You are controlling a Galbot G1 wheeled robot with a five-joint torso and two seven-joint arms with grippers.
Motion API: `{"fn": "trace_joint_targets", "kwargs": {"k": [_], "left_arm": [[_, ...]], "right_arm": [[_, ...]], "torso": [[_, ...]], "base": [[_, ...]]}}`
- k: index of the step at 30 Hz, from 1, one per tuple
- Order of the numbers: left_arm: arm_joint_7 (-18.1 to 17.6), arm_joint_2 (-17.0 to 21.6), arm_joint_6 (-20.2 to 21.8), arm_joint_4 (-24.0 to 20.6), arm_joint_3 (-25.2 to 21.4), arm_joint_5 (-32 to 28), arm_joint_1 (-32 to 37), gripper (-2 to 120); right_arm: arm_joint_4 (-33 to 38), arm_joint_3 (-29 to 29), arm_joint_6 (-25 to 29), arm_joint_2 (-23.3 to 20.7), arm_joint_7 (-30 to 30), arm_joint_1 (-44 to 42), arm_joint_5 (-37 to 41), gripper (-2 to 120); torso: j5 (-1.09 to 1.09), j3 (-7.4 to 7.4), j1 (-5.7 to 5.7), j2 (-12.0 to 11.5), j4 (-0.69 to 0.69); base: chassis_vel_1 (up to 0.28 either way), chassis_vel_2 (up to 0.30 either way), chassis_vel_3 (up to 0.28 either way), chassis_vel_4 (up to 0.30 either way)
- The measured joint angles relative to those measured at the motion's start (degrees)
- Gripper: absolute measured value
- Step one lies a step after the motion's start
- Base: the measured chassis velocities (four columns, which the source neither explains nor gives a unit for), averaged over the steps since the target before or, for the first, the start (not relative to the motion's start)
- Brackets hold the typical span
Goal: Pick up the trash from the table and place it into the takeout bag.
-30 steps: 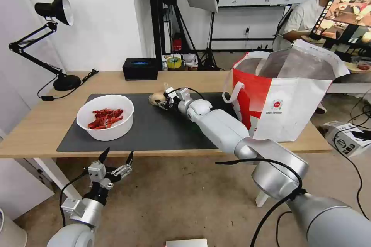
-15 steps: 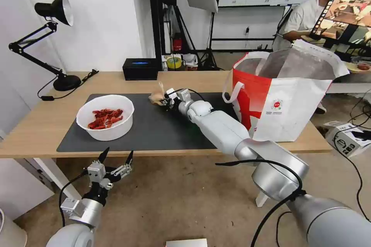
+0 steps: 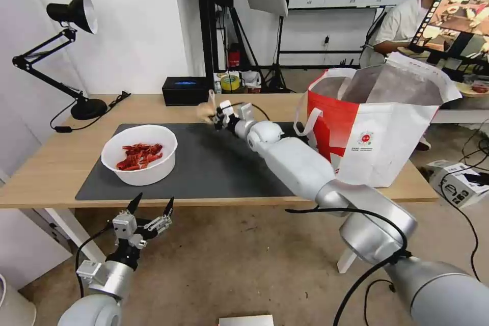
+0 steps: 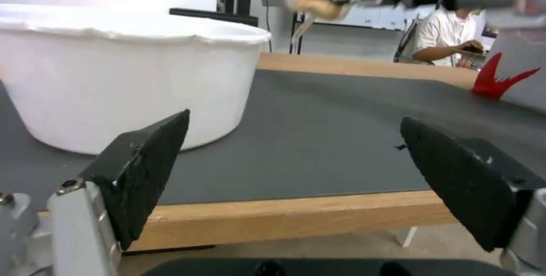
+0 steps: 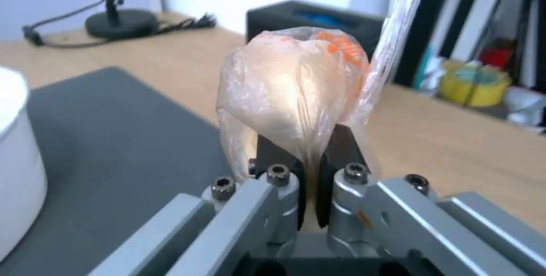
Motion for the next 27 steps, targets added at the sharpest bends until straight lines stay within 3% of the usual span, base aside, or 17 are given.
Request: {"fn": "trace_joint_targets", "kwargs": {"k": [9, 10, 13, 17, 20, 27], "left_arm": [[-0.02, -0.09, 0.02, -0.53, -0.33, 0.07, 0.54, 100], [-0.02, -0.09, 0.02, -0.53, -0.33, 0.07, 0.54, 100], [-0.01, -0.47, 0.02, -0.74, -0.28, 0.33, 0.9, 100], [-0.02, -0.67, 0.0, -0.82, -0.23, 0.59, 1.15, 100], [-0.01, -0.85, -0.06, -1.01, -0.28, 0.81, 1.56, 100], [-0.01, -1.18, -0.12, -1.03, -0.05, 1.46, 1.83, 100]], "right_arm": [[22.62, 2.31, -1.58, -12.31, 7.97, -6.23, 1.13, 3], [22.62, 2.31, -1.58, -12.31, 7.97, -6.23, 1.13, 3], [32.68, 5.08, -1.5, -15.99, 11.79, -9.87, 1.15, 3], [38.6, 6.88, -0.62, -17.95, 14.08, -12.54, 1.04, 3], [47.33, 10.01, 1.3, -21.24, 18.03, -17.7, -0.16, 3], [55.07, 15.98, 5.68, -26.55, 21.65, -24.87, -2.78, 3]], "torso": [[0.01, 0.0, 0.0, 0.0, 0.01], [0.01, 0.0, 0.0, 0.0, 0.01], [0.0, -0.01, -0.01, 0.01, 0.03], [0.01, -0.01, -0.01, 0.01, 0.04], [0.02, -0.01, -0.01, 0.01, 0.03], [0.01, -0.01, -0.01, 0.01, 0.03]], "base": [[0.0, 0.0, 0.0, 0.0], [0.0, 0.0, 0.0, 0.0], [0.0, 0.0, 0.0, 0.0], [0.0, 0.0, 0.0, 0.0], [0.0, 0.0, 0.0, 0.0], [0.0, 0.0, 0.0, 0.0]]}}
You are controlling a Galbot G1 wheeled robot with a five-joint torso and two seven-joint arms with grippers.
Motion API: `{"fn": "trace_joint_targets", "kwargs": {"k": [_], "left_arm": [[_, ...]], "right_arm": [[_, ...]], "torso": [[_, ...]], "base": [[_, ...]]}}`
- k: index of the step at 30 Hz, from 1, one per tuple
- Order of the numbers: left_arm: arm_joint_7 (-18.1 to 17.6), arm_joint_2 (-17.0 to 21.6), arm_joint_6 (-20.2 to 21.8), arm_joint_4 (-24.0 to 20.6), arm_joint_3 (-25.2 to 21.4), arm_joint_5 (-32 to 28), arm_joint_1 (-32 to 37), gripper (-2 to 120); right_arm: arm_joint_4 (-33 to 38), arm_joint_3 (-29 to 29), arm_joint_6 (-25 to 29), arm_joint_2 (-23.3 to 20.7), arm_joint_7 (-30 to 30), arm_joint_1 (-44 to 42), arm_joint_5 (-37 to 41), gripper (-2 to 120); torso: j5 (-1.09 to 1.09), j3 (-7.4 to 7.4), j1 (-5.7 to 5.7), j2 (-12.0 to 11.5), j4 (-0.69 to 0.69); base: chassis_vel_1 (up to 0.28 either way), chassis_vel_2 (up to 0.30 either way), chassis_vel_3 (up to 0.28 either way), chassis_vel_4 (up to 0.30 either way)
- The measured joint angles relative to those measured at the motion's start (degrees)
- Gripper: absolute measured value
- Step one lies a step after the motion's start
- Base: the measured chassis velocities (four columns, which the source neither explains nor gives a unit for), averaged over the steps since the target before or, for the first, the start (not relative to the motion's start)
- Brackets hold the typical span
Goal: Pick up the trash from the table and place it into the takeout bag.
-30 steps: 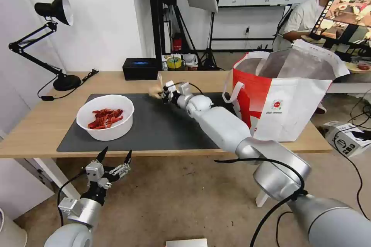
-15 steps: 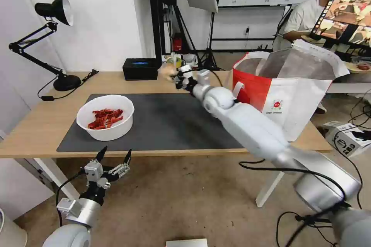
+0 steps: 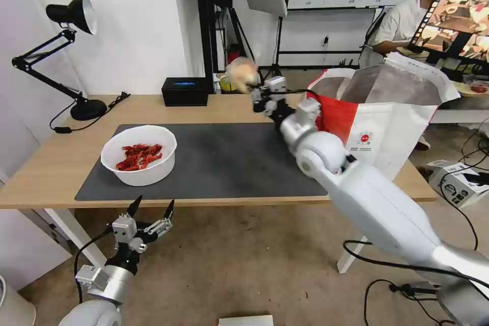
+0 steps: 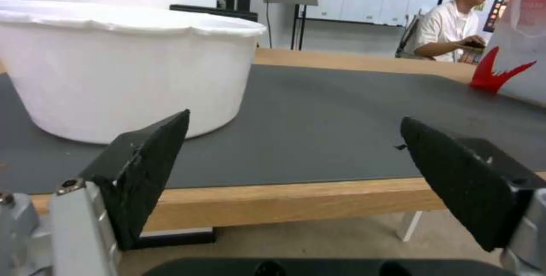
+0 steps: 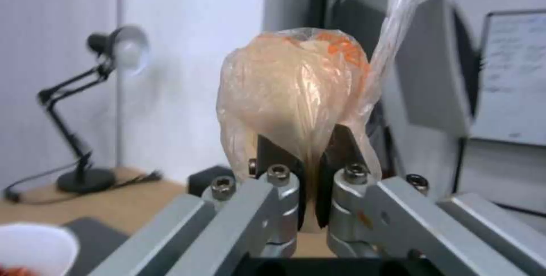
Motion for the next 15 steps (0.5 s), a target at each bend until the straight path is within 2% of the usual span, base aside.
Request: {"fn": "trace_joint_targets", "kwargs": {"k": [5, 15], "left_arm": [[-0.01, -0.41, -0.02, 0.01, 0.69, 0.56, -0.04, 100], [0.03, -0.4, -0.02, -0.05, 1.36, 0.91, 0.22, 100]], "right_arm": [[3.03, 5.23, 2.29, -2.8, 1.31, -4.52, -0.81, 2], [7.93, 14.32, 1.8, -9.04, 3.9, -10.55, 1.14, 2]], "torso": [[0.0, 0.0, 0.0, 0.0, 0.0], [-0.01, 0.0, 0.0, 0.0, -0.01]], "base": [[0.0, 0.0, 0.0, 0.0], [0.0, 0.0, 0.0, 0.0]]}}
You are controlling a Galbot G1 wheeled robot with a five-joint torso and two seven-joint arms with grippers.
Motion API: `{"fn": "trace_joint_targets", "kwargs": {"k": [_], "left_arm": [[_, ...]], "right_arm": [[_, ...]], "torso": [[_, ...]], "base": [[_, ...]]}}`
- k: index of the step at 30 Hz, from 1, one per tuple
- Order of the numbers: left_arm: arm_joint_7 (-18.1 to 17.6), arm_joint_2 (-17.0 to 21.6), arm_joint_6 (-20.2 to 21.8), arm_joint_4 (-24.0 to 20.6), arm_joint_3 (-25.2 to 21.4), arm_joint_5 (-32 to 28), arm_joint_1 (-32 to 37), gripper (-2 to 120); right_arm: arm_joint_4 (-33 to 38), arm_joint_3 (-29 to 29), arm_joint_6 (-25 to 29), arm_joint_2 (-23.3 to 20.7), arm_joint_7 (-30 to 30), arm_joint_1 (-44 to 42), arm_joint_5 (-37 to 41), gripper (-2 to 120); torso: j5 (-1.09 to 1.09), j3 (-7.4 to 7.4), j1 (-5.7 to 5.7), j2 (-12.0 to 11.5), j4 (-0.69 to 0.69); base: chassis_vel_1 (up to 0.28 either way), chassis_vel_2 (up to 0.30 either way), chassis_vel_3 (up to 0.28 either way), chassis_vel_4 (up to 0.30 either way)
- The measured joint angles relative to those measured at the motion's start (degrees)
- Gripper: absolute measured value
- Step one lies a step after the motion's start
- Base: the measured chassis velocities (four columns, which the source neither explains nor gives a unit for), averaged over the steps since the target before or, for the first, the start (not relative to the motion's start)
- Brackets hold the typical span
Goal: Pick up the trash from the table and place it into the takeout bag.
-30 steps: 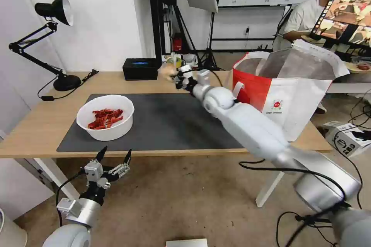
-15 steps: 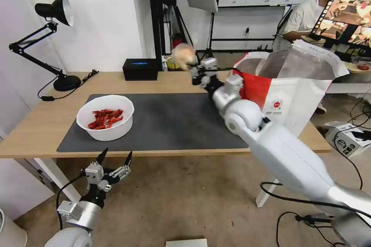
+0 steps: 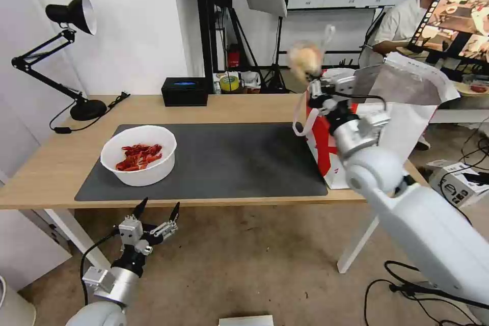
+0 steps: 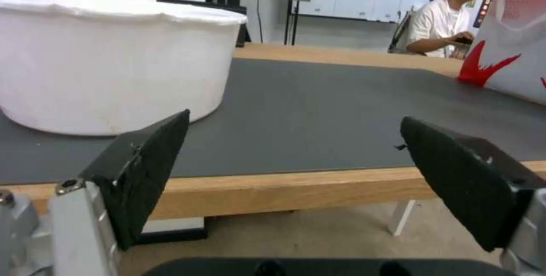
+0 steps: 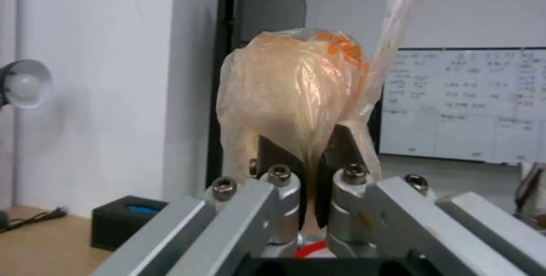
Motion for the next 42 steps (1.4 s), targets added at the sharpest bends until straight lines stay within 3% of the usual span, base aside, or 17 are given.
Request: {"fn": "trace_joint_targets", "kwargs": {"k": [13, 21, 26, 31, 33, 38, 42], "left_arm": [[0.16, 0.15, 0.0, -0.23, 0.62, 0.04, 0.04, 100], [0.21, 0.17, 0.0, -0.08, 0.66, 0.02, -0.1, 100], [0.23, 0.26, 0.0, 0.11, 0.68, -0.04, -0.37, 100], [0.51, 0.45, 0.0, 0.18, 0.64, -0.1, -0.41, 100], [0.51, 0.46, 0.0, 0.2, 0.63, -0.1, -0.43, 100], [1.32, 0.58, 0.0, 0.23, 0.62, -0.16, -0.51, 100], [1.44, 0.53, 0.0, 0.21, 0.55, -0.18, -0.4, 100]], "right_arm": [[-1.04, 4.35, -0.68, -4.03, 1.63, -1.41, 2.61, 2], [-3.01, 4.97, -1.11, -4.59, 2.42, -1.11, 2.63, 2], [-3.92, 5.0, -2.48, -4.47, 5.93, -0.9, 2.82, 2], [-4.57, 5.33, -3.14, -4.25, 9.52, -0.82, 2.83, 18], [-4.59, 5.36, -3.19, -4.24, 9.64, -0.82, 2.84, 20], [-4.63, 5.42, -3.97, -4.24, 10.37, -0.68, 2.94, 44], [-4.67, 5.41, -4.23, -4.15, 10.54, -0.4, 2.94, 55]], "torso": [[0.0, 0.0, 0.01, -0.01, 0.01], [0.0, 0.01, 0.01, -0.01, 0.01], [-0.01, 0.01, 0.01, -0.01, 0.01], [0.0, 0.01, 0.01, -0.01, 0.01], [0.0, 0.01, 0.01, -0.01, 0.01], [0.0, 0.01, 0.01, -0.01, 0.01], [-0.01, 0.01, 0.01, -0.01, 0.01]], "base": [[0.0, 0.0, 0.0, 0.0], [0.0, 0.0, 0.0, 0.0], [0.0, 0.0, 0.0, 0.0], [0.0, 0.0, 0.0, 0.0], [0.0, 0.0, 0.0, 0.0], [0.0, 0.0, 0.0, 0.0], [0.0, 0.0, 0.0, 0.0]]}}
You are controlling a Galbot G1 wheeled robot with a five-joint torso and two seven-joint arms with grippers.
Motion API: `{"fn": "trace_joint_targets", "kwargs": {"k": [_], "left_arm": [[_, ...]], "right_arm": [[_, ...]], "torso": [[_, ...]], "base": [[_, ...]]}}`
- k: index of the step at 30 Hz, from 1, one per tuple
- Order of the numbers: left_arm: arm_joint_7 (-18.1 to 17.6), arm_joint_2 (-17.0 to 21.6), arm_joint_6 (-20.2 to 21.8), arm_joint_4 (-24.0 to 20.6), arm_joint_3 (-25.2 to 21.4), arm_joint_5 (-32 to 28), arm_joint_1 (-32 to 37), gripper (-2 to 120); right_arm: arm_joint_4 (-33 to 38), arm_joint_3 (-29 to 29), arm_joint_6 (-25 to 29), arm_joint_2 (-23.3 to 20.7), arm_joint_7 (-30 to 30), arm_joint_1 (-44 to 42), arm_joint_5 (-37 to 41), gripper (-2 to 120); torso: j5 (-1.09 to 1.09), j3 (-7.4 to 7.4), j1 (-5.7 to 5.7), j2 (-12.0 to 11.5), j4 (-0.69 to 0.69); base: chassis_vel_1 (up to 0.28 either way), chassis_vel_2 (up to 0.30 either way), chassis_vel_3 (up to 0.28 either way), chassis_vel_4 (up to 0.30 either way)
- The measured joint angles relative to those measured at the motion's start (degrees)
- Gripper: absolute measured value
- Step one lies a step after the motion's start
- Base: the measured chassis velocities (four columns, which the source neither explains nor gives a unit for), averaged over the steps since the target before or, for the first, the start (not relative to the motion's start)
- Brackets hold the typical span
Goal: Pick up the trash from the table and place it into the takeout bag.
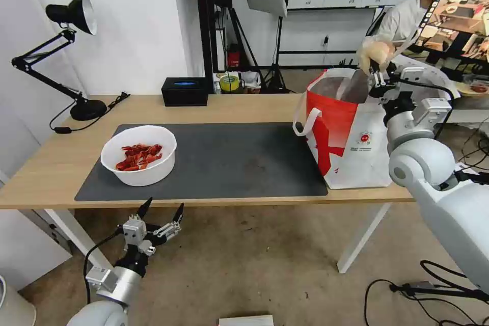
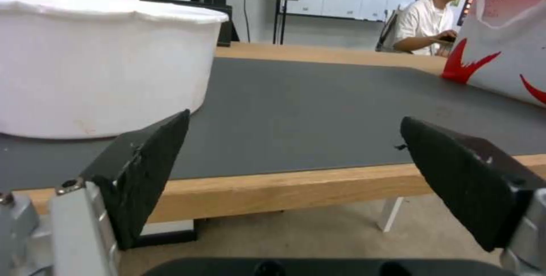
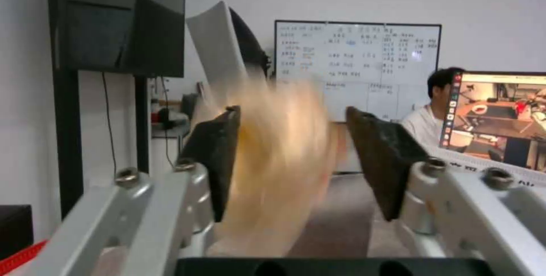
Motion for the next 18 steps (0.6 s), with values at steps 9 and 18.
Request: {"fn": "trace_joint_targets", "kwargs": {"k": [9, 18], "left_arm": [[-0.01, 0.05, 0.02, -0.23, -0.2, -0.16, 0.0, 100], [-0.03, 0.03, 0.04, -0.46, -0.46, -0.23, 0.11, 100]], "right_arm": [[0.19, -0.12, -0.47, -0.16, -0.1, 0.33, 0.31, 91], [0.75, -0.47, -0.93, -0.08, -0.6, -0.04, 1.4, 100]], "torso": [[0.0, 0.0, 0.0, 0.0, 0.0], [0.0, 0.0, 0.0, 0.0, 0.0]], "base": [[0.0, 0.0, 0.0, 0.0], [0.0, 0.0, 0.0, 0.0]]}}
